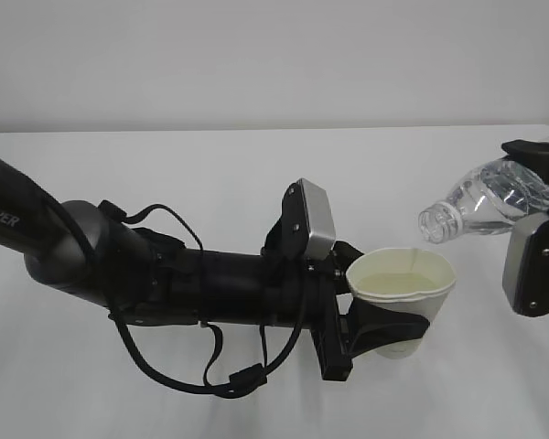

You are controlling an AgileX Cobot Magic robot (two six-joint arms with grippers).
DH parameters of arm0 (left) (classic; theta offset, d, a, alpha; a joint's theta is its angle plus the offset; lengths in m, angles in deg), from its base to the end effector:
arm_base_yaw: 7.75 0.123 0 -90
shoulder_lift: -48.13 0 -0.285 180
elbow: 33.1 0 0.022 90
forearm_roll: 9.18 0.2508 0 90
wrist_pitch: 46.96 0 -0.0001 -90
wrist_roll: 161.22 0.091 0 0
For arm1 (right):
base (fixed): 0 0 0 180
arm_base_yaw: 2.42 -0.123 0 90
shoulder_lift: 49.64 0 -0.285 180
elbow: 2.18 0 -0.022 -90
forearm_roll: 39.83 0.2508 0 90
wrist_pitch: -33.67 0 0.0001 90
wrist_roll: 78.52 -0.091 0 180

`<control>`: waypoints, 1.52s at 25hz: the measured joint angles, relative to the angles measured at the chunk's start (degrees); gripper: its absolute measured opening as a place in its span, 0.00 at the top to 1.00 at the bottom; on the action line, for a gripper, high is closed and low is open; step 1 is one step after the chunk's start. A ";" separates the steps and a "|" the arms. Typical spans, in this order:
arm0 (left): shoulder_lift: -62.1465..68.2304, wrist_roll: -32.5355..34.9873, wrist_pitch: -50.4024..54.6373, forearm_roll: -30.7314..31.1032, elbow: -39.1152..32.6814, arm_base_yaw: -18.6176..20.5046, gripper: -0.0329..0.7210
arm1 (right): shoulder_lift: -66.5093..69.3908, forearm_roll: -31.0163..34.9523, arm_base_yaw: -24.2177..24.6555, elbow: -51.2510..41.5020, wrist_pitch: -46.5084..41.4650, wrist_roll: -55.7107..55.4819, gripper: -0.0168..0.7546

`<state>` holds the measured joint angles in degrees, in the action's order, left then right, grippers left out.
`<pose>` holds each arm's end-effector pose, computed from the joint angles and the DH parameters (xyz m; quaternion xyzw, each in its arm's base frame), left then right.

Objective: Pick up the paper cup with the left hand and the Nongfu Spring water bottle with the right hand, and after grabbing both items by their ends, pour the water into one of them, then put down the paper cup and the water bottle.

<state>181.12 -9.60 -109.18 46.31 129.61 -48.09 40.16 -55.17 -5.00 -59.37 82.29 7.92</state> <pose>0.2608 -0.3085 0.1103 0.5086 0.5652 -0.4667 0.4518 0.2410 0.0289 0.1950 -0.6201 0.4422 -0.4194 0.4940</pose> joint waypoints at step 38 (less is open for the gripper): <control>0.00 0.00 0.10 0.00 0.00 0.00 0.41 | 0.00 0.00 0.00 0.00 0.00 0.00 0.47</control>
<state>181.12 -9.60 -109.08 46.31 129.61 -48.09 40.16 -55.17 -5.00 -59.37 82.29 7.92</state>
